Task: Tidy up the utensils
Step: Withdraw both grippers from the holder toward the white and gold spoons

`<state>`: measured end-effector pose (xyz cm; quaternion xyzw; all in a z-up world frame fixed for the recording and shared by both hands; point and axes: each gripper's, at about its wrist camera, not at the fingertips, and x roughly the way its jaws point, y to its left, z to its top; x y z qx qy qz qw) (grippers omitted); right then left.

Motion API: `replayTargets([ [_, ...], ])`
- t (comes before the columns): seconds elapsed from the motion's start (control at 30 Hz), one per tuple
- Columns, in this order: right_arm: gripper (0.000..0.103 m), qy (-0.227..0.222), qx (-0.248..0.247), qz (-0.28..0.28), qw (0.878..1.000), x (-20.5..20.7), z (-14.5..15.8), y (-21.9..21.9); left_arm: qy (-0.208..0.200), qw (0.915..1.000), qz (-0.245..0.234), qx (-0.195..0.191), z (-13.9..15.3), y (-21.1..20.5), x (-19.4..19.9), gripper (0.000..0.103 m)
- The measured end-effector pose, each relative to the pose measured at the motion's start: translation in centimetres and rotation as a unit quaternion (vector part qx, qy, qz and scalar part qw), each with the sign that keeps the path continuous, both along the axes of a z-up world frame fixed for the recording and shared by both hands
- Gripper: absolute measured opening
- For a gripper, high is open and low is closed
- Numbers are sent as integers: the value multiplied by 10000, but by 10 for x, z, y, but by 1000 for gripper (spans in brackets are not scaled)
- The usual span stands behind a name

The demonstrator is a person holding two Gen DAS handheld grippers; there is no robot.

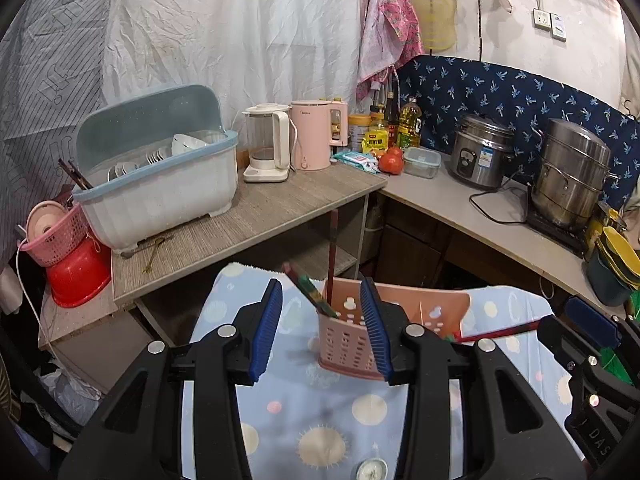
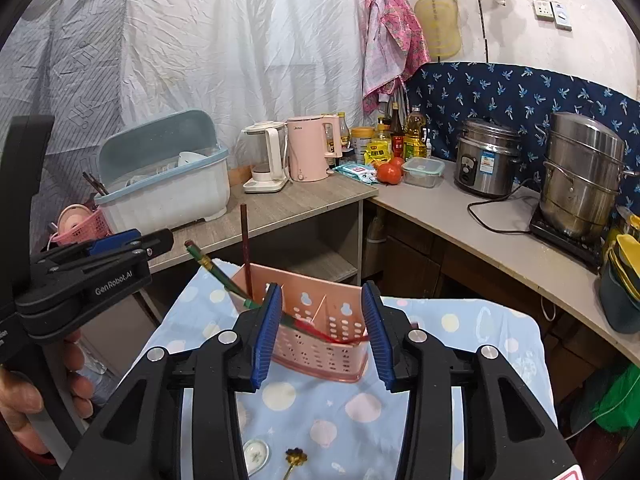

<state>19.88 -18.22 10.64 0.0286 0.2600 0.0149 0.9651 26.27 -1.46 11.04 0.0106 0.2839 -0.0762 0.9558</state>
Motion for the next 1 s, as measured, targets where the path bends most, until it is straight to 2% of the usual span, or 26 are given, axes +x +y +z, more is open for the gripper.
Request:
replayTargets([
  [0.43,41,264,172,-33,9995,-56,-28,-1,323,9994,-110,48,-37,2,-52,39],
  [0.83,41,643,265,-166,9974,-98,-66,-5,640,9979,-138,-8,-70,10,-99,40],
  [1.0,41,899,298,-192,9953,-115,-91,-4,835,9965,-76,-40,-91,16,-119,40],
])
